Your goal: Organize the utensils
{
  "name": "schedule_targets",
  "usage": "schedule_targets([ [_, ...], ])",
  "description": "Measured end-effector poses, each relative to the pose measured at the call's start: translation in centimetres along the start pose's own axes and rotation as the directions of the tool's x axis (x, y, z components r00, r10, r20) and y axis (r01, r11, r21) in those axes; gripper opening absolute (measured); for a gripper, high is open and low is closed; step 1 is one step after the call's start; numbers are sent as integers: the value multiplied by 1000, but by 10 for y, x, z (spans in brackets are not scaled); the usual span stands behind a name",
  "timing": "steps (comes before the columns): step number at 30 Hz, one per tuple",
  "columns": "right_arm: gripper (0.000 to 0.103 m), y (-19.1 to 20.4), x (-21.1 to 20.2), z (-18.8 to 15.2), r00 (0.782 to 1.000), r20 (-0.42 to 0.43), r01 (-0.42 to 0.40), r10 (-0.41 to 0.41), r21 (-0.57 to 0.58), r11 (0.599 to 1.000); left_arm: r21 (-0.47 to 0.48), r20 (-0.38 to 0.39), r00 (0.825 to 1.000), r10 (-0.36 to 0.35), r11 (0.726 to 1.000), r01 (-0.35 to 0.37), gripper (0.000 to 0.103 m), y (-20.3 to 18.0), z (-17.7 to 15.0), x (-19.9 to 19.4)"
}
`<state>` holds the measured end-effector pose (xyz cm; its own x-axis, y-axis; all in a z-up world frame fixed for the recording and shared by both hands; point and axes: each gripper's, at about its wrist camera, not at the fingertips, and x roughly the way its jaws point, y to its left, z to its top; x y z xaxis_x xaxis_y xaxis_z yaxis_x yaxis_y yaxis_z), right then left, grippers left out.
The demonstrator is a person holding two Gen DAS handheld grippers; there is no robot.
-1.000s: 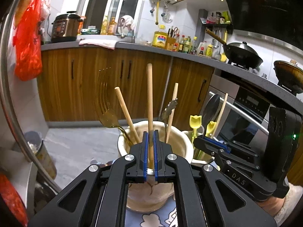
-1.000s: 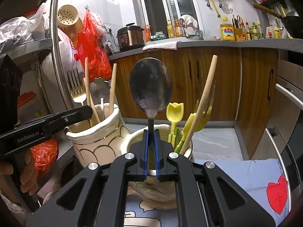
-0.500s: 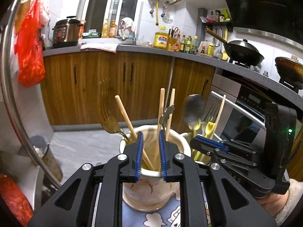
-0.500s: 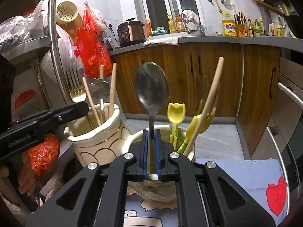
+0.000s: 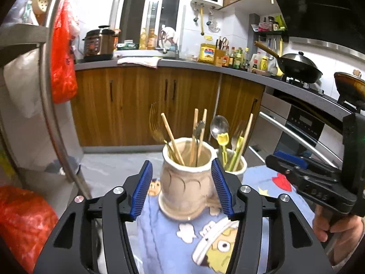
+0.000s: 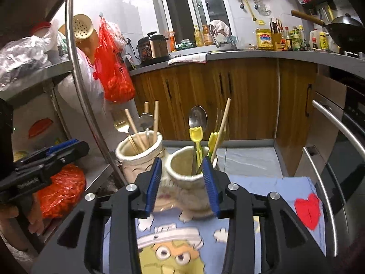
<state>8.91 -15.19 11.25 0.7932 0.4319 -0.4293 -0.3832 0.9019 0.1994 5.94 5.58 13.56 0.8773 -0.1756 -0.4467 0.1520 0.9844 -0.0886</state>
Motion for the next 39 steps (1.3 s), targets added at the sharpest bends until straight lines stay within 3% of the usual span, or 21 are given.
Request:
schedule_targets([
  [3, 44, 3, -18, -8, 1000, -2, 2, -2, 2, 1000, -5, 8, 1000, 18, 1000, -18, 69, -7, -9, -14],
  [11, 59, -10, -37, -41, 999, 13, 29, -29, 46, 999, -7, 37, 994, 99, 995, -99, 79, -20, -47, -16],
  [13, 65, -16, -31, -51, 999, 9, 45, -46, 52, 998, 4, 36, 992, 117, 993, -117, 84, -23, -56, -9],
  [15, 77, -19, -25, -58, 999, 3, 51, -51, 42, 998, 32, 45, 987, 154, 987, -156, 92, -26, -65, -1],
  [18, 93, -23, -23, -66, 998, 29, 61, -61, 14, 998, 54, 64, 982, 177, 982, -181, 95, -28, -74, 8],
  [20, 97, -24, -21, -68, 996, 48, 69, -69, 0, 998, 58, 68, 983, 173, 982, -177, 95, -29, -76, 13],
  [27, 97, -30, -19, -72, 993, 76, 88, -88, 7, 996, 101, 52, 985, 162, 981, -166, 96, -35, -79, 24],
  [39, 97, -24, -16, -75, 995, 70, 72, -71, -9, 997, 86, 36, 987, 158, 983, -160, 96, -31, -80, 28],
])
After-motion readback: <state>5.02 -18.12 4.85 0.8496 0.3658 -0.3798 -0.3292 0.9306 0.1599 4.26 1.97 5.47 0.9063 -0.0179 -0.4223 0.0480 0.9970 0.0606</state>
